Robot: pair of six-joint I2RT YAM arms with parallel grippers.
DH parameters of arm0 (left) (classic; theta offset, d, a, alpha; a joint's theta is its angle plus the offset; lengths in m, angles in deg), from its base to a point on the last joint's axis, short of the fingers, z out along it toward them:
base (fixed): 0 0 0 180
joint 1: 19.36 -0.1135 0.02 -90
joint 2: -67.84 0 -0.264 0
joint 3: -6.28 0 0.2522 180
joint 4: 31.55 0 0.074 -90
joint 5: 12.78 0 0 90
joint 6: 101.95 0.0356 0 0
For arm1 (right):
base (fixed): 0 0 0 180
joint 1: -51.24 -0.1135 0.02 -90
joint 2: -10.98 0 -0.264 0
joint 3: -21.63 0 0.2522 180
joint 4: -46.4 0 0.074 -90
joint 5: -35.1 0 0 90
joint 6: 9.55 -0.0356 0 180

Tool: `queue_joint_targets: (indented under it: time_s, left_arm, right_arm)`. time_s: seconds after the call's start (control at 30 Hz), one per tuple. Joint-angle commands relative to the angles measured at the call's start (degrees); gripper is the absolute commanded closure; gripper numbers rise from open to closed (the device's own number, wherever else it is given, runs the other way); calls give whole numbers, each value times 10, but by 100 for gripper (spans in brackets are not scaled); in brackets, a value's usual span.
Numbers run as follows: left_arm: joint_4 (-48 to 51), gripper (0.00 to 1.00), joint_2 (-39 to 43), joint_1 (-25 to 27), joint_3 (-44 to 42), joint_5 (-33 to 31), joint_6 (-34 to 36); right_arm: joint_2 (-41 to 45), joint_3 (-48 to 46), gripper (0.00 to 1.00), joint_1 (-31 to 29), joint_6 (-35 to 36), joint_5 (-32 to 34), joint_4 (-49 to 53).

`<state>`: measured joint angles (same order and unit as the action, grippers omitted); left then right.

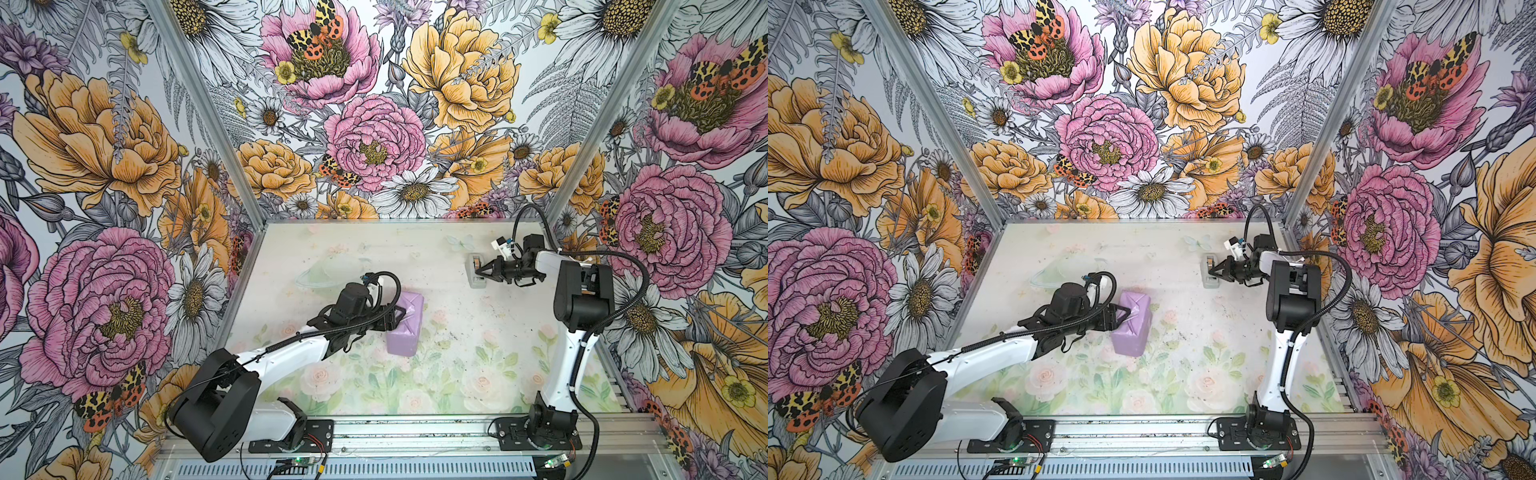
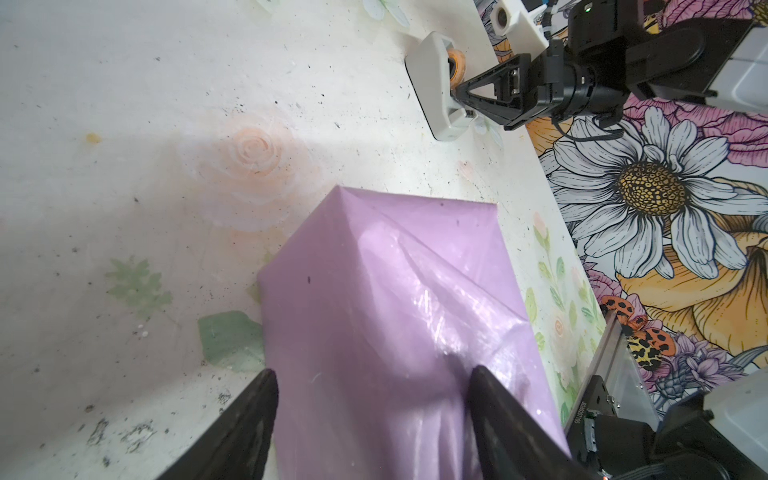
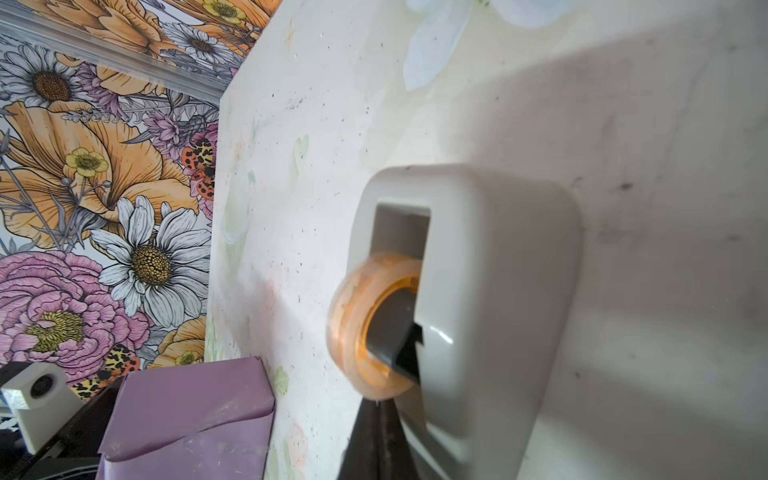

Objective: Wrap the gift box in paper

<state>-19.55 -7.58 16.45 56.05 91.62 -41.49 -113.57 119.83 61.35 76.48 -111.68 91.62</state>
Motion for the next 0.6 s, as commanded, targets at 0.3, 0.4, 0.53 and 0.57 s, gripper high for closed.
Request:
queue_joint_targets:
  time_s: [0.3, 0.4, 0.53, 0.57]
  left_arm:
    - [104, 27, 0, -3, -25, -30, 33]
    - [104, 27, 1, -5, -25, -30, 33]
    - [103, 27, 0, -7, -25, -29, 35]
    - [102, 27, 0, -7, -25, -28, 35]
  right_arm:
    - [81, -33, 100, -2, -47, -33, 4]
    - [91, -43, 100, -2, -57, -36, 4]
    - [106, -57, 100, -1, -54, -31, 3]
    - [109, -60, 100, 1, -54, -18, 3]
